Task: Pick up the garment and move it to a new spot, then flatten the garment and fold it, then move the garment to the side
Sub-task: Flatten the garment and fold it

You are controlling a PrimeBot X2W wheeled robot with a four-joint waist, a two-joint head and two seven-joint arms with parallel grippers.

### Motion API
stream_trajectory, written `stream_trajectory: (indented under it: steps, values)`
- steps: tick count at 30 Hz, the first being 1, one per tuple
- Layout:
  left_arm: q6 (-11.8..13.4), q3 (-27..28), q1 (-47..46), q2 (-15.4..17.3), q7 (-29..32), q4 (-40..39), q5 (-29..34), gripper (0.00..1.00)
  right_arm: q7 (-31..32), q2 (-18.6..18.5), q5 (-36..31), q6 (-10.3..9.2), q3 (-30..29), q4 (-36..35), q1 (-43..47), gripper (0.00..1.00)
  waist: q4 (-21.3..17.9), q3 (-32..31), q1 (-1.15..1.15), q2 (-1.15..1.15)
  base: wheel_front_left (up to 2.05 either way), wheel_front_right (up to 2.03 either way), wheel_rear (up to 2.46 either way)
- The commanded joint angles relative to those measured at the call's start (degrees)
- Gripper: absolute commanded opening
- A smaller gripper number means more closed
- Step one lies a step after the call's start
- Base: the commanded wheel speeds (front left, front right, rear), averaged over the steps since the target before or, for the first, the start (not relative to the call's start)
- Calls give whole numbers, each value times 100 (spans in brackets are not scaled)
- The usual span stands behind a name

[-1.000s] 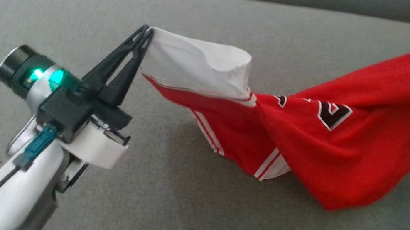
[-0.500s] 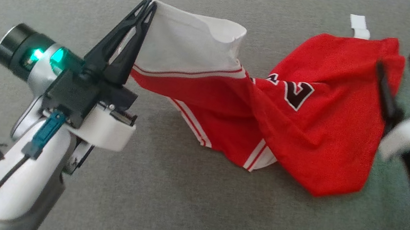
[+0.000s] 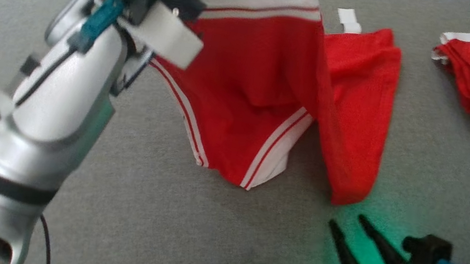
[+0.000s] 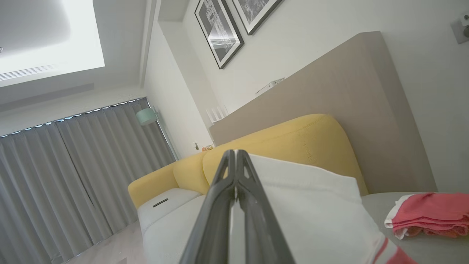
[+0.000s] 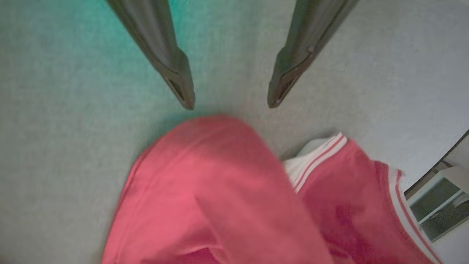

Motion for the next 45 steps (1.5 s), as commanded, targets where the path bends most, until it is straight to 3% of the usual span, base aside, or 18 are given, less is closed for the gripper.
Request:
stream_trajectory:
  steps: [1, 5, 12, 23, 25, 26, 32, 41, 45]
  values:
    - [-28, 197, -425, 101, -26, 66, 64, 0, 108, 0, -60, -5, 8, -256, -7, 100, -144, -30, 0, 0, 0, 0, 0]
    - [-43, 130, -822, 18, -26, 592, 153, 0, 160, 352, -188, -5, -206, -36, 15, 100, -252, 23, 0, 0, 0, 0, 0]
    - [-67, 18, -1090, -101, -26, 829, 178, 0, -29, 774, 75, -5, -212, 648, -302, 100, -131, 127, 0, 0, 0, 0, 0]
    - [-95, -124, -1266, -183, -26, 872, 182, 0, -545, 915, 591, -5, 232, 1559, -887, 100, 121, 158, 0, 0, 0, 0, 0]
    - [-94, -137, -1257, -172, -26, 874, 176, 0, -660, 892, 689, -5, 365, 1579, -963, 10, 140, 137, 0, 0, 0, 0, 0]
    - [-93, -139, -1246, -161, -26, 874, 169, 0, -703, 875, 726, -5, 447, 1565, -987, 0, 146, 120, 0, 0, 0, 0, 0]
    - [-57, -94, -1006, 25, -26, 859, 119, 0, -825, 581, 679, -5, 588, 1371, -947, 0, 84, -130, 0, 0, 0, 0, 0]
    - [-53, 140, -419, 411, -26, 521, -83, 0, -832, -71, 200, -5, -644, -264, -292, 0, -78, -684, 0, 0, 0, 0, 0]
    - [-106, 251, -449, 526, -26, 353, -139, 0, -641, -547, 149, -5, -1241, -1074, -574, 0, -95, -701, 0, 0, 0, 0, 0]
